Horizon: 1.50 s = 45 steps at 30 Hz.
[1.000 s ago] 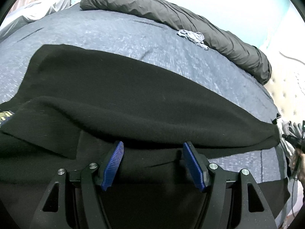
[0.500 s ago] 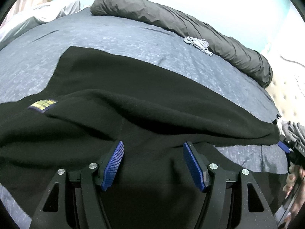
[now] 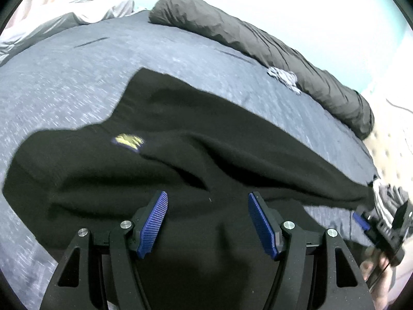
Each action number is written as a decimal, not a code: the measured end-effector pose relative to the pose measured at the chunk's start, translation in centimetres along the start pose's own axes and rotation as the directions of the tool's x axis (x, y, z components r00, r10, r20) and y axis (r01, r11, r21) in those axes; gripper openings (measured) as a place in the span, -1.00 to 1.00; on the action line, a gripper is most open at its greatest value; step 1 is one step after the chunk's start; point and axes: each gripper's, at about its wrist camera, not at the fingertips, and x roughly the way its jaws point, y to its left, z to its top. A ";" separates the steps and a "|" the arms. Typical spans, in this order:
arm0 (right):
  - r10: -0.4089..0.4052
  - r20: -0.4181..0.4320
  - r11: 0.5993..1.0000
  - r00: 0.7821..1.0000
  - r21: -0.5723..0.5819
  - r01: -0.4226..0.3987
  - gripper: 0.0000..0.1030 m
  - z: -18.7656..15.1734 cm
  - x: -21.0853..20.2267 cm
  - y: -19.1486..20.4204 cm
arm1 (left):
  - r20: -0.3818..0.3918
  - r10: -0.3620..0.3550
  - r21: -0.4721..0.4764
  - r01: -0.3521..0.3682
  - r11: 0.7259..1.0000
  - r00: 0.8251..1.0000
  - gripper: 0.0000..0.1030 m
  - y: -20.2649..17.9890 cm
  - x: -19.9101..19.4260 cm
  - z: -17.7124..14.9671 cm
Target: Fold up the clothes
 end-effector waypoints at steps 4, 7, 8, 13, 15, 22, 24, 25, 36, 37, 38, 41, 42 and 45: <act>0.023 -0.021 0.999 1.000 0.043 -0.022 0.03 -0.1 0.9 -0.8 | -0.017 0.024 0.029 -0.023 0.999 1.000 0.33 0.5 0.1 3.3; 0.037 -0.026 0.999 0.999 0.039 -0.036 0.03 -0.2 1.1 -0.6 | -0.033 0.046 0.038 -0.045 0.998 0.998 0.33 1.5 0.7 6.4; 0.042 -0.029 0.999 0.999 0.027 -0.042 0.03 -0.1 1.2 -0.4 | -0.039 0.056 0.042 -0.054 0.998 0.998 0.33 1.9 1.0 7.4; 0.064 -0.027 0.997 0.998 0.048 -0.062 0.04 -0.3 1.5 -0.5 | -0.075 0.094 0.080 -0.088 0.993 0.993 0.33 3.2 3.4 12.6; 0.067 -0.031 0.997 0.997 0.040 -0.066 0.04 -0.3 1.7 -0.3 | -0.098 0.092 0.085 -0.083 0.993 0.991 0.33 3.7 4.6 14.2; 0.080 -0.031 0.995 0.996 0.070 -0.078 0.05 -0.1 1.8 -1.1 | -0.150 0.134 0.024 -0.132 0.991 0.980 0.33 6.9 9.1 17.5; 0.083 -0.034 0.993 0.996 0.085 -0.079 0.06 -0.1 1.9 -1.4 | -0.166 0.131 0.007 -0.131 0.991 0.978 0.33 7.8 10.1 17.9; 0.084 -0.034 0.993 0.996 0.089 -0.080 0.06 0.0 1.9 -1.5 | -0.172 0.130 0.000 -0.131 0.991 0.977 0.33 8.1 10.6 18.1; 0.084 -0.048 0.993 0.995 0.089 -0.079 0.06 -0.2 2.4 -1.5 | -0.190 0.072 -0.034 -0.080 0.996 0.979 0.33 9.8 12.9 18.4; 0.084 -0.049 0.993 0.995 0.090 -0.080 0.06 -0.2 2.4 -1.5 | -0.190 0.058 -0.035 -0.066 0.997 0.980 0.33 9.6 12.9 18.3; 0.085 -0.051 0.993 0.995 0.091 -0.080 0.06 -0.2 2.5 -1.5 | -0.190 0.046 -0.035 -0.053 0.998 0.981 0.30 9.5 12.8 18.3; 0.086 -0.054 0.992 0.995 0.094 -0.081 0.06 -0.3 2.6 -1.5 | -0.184 0.019 -0.025 -0.024 0.999 0.983 0.10 8.8 12.5 18.2; 0.086 -0.054 0.992 0.995 0.095 -0.081 0.06 -0.3 2.6 -1.5 | -0.182 0.007 -0.018 -0.011 1.000 0.983 0.05 8.5 12.3 18.1; 0.087 -0.054 0.992 0.995 0.097 -0.082 0.06 -0.3 2.5 -1.5 | -0.192 -0.031 0.016 0.035 0.999 0.981 -0.27 7.2 12.0 18.1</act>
